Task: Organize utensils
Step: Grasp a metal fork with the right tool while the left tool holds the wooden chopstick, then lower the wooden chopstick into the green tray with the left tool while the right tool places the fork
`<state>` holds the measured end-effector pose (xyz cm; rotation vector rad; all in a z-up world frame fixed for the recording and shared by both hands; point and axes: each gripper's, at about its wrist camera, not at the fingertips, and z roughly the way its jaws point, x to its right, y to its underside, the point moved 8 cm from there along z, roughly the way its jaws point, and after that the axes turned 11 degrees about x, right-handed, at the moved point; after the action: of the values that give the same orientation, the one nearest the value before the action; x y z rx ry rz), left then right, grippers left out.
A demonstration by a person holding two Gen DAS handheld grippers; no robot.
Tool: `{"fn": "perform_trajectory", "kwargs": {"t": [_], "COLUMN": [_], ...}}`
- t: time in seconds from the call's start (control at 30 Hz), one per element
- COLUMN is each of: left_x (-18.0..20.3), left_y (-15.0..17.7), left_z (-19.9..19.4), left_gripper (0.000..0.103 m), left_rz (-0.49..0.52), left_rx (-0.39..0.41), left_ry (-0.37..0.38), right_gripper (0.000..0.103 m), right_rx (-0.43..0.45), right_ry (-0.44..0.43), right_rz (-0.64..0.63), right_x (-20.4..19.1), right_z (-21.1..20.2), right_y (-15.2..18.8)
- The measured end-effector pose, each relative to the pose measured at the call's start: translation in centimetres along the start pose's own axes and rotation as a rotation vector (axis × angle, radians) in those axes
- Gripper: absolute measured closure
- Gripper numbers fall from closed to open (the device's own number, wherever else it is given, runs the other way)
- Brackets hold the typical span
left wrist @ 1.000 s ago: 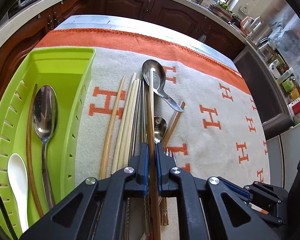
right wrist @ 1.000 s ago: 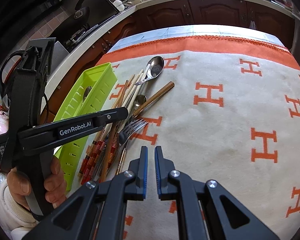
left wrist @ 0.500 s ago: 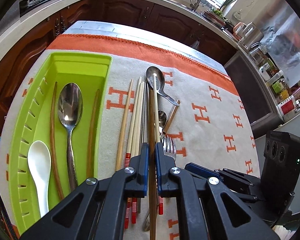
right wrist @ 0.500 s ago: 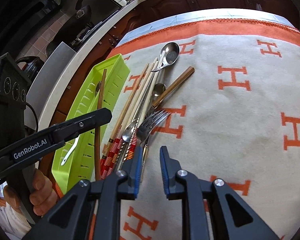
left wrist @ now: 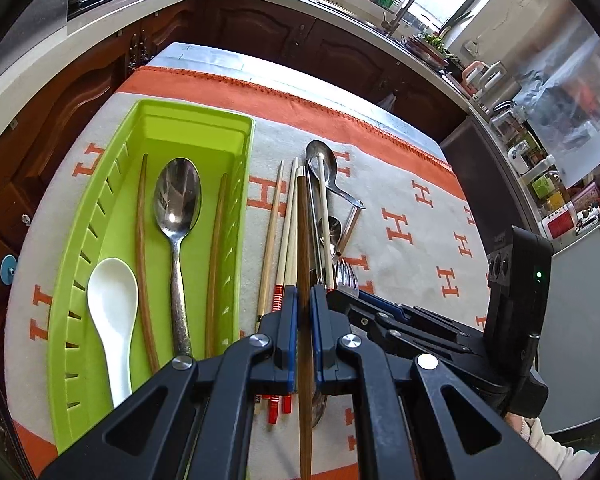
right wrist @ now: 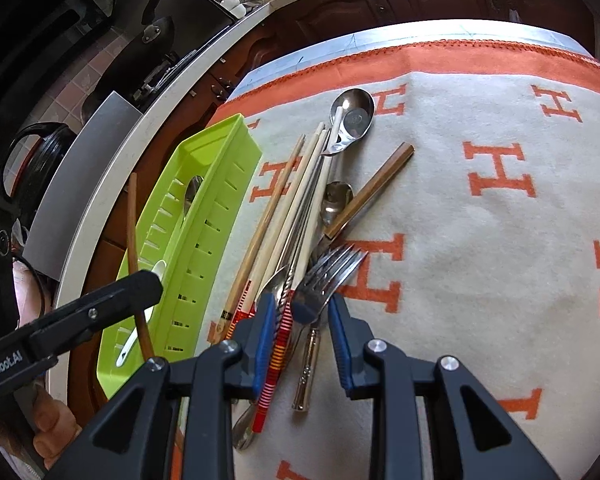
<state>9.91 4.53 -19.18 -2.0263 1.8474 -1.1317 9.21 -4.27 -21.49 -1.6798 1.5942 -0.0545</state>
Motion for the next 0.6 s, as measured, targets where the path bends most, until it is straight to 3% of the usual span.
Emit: {"fn": "perform_trajectory", "kwargs": {"t": [0.13, 0.6], "left_x": [-0.6, -2.0], "left_y": [0.3, 0.8], "left_z": [-1.0, -5.2], "left_gripper": [0.099, 0.099], "left_rz": [-0.008, -0.023], "left_rx": [0.006, 0.054], "left_ry": [0.011, 0.06], "right_gripper": [0.097, 0.101], "right_rx": [0.029, 0.117], "right_ry": [0.01, -0.039], "right_rz": [-0.008, -0.064], "right_x": [-0.4, -4.0], "right_z": [0.0, -3.9], "right_y": [0.1, -0.5]}}
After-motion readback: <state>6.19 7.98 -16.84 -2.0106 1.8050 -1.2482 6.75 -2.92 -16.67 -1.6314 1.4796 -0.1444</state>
